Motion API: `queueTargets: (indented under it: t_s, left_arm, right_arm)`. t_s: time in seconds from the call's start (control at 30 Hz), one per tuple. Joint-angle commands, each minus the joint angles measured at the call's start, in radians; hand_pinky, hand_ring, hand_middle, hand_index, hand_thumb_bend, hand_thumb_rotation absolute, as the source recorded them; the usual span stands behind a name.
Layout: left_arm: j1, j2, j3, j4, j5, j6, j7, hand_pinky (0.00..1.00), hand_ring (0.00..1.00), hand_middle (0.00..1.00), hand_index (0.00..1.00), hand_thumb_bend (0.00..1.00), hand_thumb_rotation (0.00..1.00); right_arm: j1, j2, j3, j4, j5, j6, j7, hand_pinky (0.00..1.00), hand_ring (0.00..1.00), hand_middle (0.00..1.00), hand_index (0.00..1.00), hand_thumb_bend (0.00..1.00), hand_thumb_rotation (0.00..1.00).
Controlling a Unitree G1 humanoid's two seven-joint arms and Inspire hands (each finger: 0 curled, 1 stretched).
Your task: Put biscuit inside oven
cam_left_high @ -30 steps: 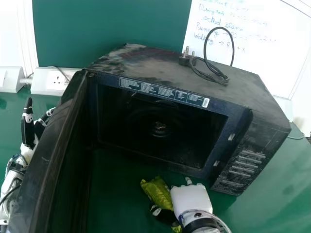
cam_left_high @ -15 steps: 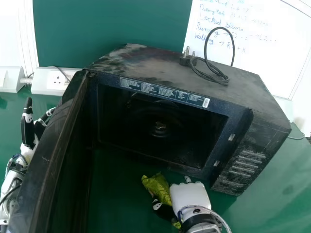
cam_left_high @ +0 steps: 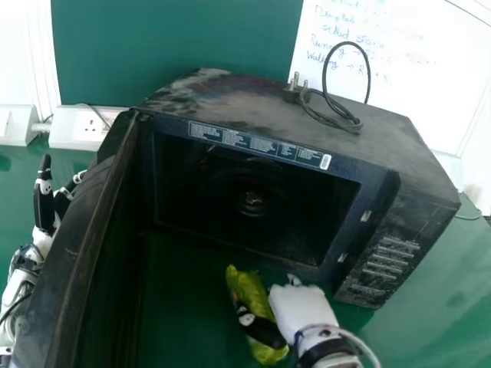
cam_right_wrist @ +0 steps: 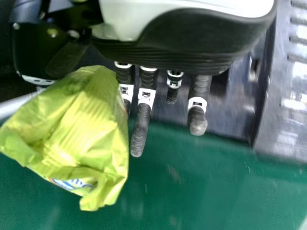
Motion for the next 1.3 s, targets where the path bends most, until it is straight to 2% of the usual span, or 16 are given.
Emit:
queueTargets:
  t_s: [0.0, 0.23, 0.33, 0.57, 0.8, 0.93, 1.27]
  left_arm:
    - [-0.001, -0.001, -0.003, 0.007, 0.010, -0.012, -0.004, 0.25, 0.33, 0.42, 0.55, 0.78, 0.26]
    - [-0.001, -0.001, 0.001, 0.003, 0.004, -0.001, -0.002, 0.25, 0.33, 0.42, 0.55, 0.78, 0.25]
    - [-0.002, -0.002, 0.001, 0.005, 0.002, 0.000, -0.002, 0.25, 0.33, 0.42, 0.55, 0.79, 0.25]
    - [-0.001, -0.006, -0.003, 0.005, 0.009, -0.007, 0.000, 0.24, 0.33, 0.41, 0.55, 0.79, 0.26]
    - [0.000, -0.004, -0.005, 0.004, 0.017, -0.013, 0.000, 0.25, 0.33, 0.41, 0.55, 0.78, 0.26]
    - [0.000, -0.005, -0.002, 0.003, 0.013, -0.007, 0.000, 0.24, 0.33, 0.42, 0.55, 0.79, 0.26]
    - [0.006, -0.003, 0.000, -0.002, 0.015, -0.009, -0.001, 0.25, 0.33, 0.42, 0.55, 0.79, 0.26]
  right_arm:
    - [-0.039, 0.015, -0.024, -0.028, 0.018, 0.018, 0.002, 0.11, 0.19, 0.47, 0.49, 0.53, 0.00]
    - [-0.111, 0.021, -0.045, -0.026, 0.007, 0.028, -0.007, 0.08, 0.17, 0.47, 0.48, 0.53, 0.00]
    - [-0.147, 0.016, -0.050, -0.015, 0.006, 0.025, -0.010, 0.10, 0.20, 0.47, 0.48, 0.53, 0.00]
    - [-0.219, 0.028, -0.059, 0.013, 0.029, 0.042, -0.014, 0.09, 0.18, 0.47, 0.48, 0.53, 0.00]
    - [-0.290, 0.010, -0.052, 0.075, 0.061, 0.043, -0.079, 0.06, 0.14, 0.47, 0.48, 0.53, 0.00]
    - [-0.353, 0.023, -0.043, 0.131, 0.059, 0.071, -0.069, 0.07, 0.16, 0.47, 0.48, 0.53, 0.00]
    - [-0.444, 0.001, 0.003, 0.338, 0.108, 0.094, -0.269, 0.07, 0.15, 0.47, 0.48, 0.53, 0.00]
